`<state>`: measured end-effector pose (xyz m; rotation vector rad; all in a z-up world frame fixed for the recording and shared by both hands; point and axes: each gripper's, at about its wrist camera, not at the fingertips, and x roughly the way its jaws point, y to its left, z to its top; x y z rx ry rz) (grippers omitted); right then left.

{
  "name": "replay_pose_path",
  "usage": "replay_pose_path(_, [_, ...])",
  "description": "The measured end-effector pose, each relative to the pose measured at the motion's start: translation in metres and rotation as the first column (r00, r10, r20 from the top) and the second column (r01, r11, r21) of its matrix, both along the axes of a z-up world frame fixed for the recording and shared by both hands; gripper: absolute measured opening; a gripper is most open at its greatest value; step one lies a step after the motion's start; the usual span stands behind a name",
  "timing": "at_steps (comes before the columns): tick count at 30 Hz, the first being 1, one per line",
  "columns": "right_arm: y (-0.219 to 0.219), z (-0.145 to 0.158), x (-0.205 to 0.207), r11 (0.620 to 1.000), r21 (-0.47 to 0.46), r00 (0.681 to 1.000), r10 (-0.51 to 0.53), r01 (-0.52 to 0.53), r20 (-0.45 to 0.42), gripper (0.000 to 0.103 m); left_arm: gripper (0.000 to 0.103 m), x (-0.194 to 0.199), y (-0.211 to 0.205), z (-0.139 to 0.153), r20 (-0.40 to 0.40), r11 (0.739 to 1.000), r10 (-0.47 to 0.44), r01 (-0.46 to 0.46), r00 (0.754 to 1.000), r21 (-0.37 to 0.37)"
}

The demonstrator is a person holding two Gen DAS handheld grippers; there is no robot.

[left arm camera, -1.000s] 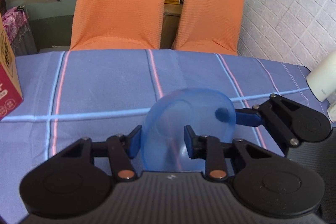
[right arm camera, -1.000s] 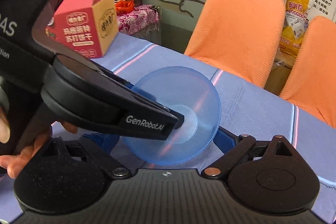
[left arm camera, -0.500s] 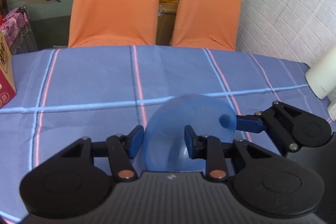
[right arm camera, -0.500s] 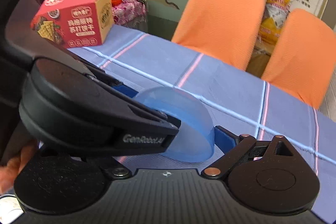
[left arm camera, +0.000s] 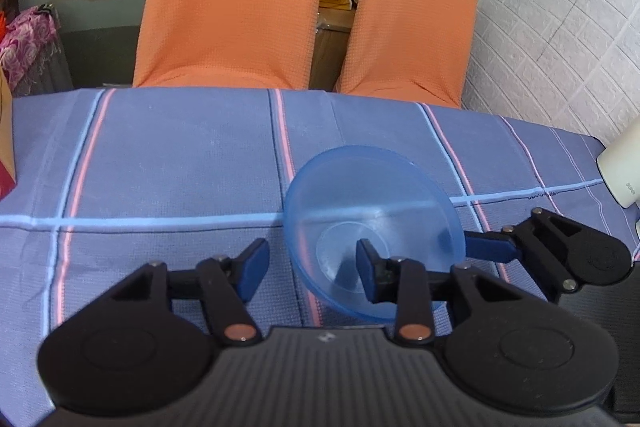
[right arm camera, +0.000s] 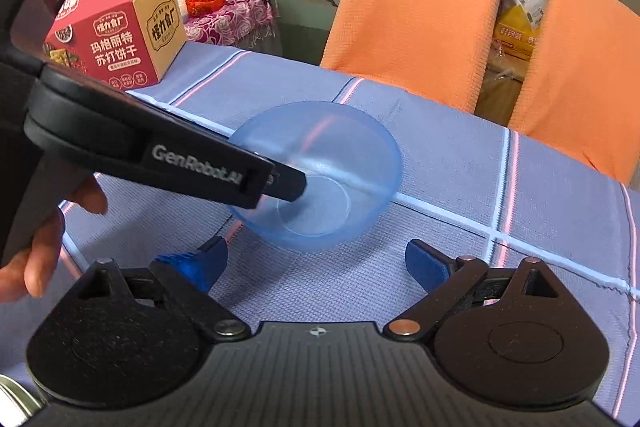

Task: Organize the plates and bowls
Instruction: 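Lift the blue bowl with the left tool and lower it into the white bowl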

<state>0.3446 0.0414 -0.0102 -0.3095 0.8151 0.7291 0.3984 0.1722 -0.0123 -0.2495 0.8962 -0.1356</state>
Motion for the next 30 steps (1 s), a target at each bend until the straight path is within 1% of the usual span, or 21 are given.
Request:
replay_pose_path(2, [0.004, -0.003, 0.0, 1.0, -0.012, 1.0, 0.0, 0.001, 0.019, 0.084, 0.028, -0.004, 0.001, 0.0, 0.001, 1.0, -0.007, 0.007, 1.0, 0.004])
replay_pose_path(3, [0.007, -0.005, -0.001, 1.0, -0.024, 0.999, -0.002, 0.003, 0.035, 0.082, 0.025, -0.005, 0.002, 0.001, -0.003, 1.0, -0.012, 0.012, 1.0, -0.009])
replay_pose_path(4, [0.009, -0.007, -0.001, 0.999, -0.033, 0.999, 0.001, 0.001, 0.047, 0.082, 0.025, -0.005, 0.002, 0.001, -0.012, 0.999, -0.024, 0.024, 1.0, -0.039])
replay_pose_path(5, [0.01, -0.008, -0.002, 0.999, -0.039, 0.998, 0.001, 0.001, 0.055, 0.081, 0.025, -0.007, 0.002, 0.002, -0.017, 0.999, -0.021, 0.02, 1.0, -0.043])
replay_pose_path(7, [0.011, -0.008, -0.005, 0.999, -0.036, 0.998, 0.008, -0.006, 0.056, 0.078, 0.025, -0.01, -0.001, 0.006, -0.015, 1.0, -0.014, 0.014, 1.0, -0.014])
replay_pose_path(8, [0.011, -0.004, -0.007, 1.0, -0.025, 0.998, 0.018, -0.017, 0.054, 0.075, 0.025, -0.011, -0.001, 0.008, -0.023, 1.0, -0.013, 0.013, 1.0, -0.015])
replay_pose_path(10, [0.013, 0.004, -0.015, 0.999, -0.043, 0.997, 0.025, -0.022, 0.069, 0.074, 0.025, -0.014, 0.0, 0.012, -0.035, 1.0, -0.01, 0.009, 0.999, -0.028])
replay_pose_path(11, [0.013, 0.008, -0.017, 0.999, -0.047, 0.997, 0.03, -0.027, 0.067, 0.074, 0.025, -0.017, 0.0, 0.014, -0.038, 0.999, -0.01, 0.009, 0.999, -0.035])
replay_pose_path(13, [0.013, 0.017, -0.018, 0.999, -0.042, 0.999, 0.017, -0.016, 0.033, 0.074, 0.025, -0.026, -0.001, 0.022, -0.027, 0.999, -0.017, 0.015, 0.999, -0.047])
replay_pose_path(16, [0.011, 0.025, -0.021, 0.999, -0.033, 1.0, -0.005, 0.004, -0.01, 0.075, 0.025, -0.047, -0.012, 0.038, 0.001, 0.999, -0.04, 0.04, 0.999, -0.034])
replay_pose_path(19, [0.003, 0.032, -0.032, 0.999, -0.028, 1.0, -0.023, 0.022, -0.013, 0.075, 0.025, -0.073, -0.031, 0.052, 0.026, 0.997, -0.068, 0.068, 0.997, -0.019])
replay_pose_path(22, [-0.014, 0.043, -0.056, 0.999, -0.014, 0.999, -0.036, 0.036, 0.004, 0.075, 0.025, -0.106, -0.058, 0.063, 0.041, 0.995, -0.1, 0.1, 0.994, -0.006])
replay_pose_path(25, [-0.039, 0.056, -0.086, 0.999, 0.003, 0.998, -0.054, 0.054, 0.029, 0.075, 0.025, -0.138, -0.09, 0.071, 0.054, 0.988, -0.149, 0.151, 0.987, -0.024])
replay_pose_path(27, [-0.057, 0.065, -0.111, 0.998, -0.007, 0.996, -0.063, 0.063, 0.055, 0.077, 0.025, -0.157, -0.113, 0.074, 0.062, 0.982, -0.18, 0.183, 0.982, -0.044])
replay_pose_path(30, [-0.09, 0.077, -0.146, 0.995, -0.015, 0.993, -0.095, 0.096, 0.077, 0.077, 0.025, -0.186, -0.15, 0.075, 0.069, 0.972, -0.228, 0.231, 0.971, -0.049])
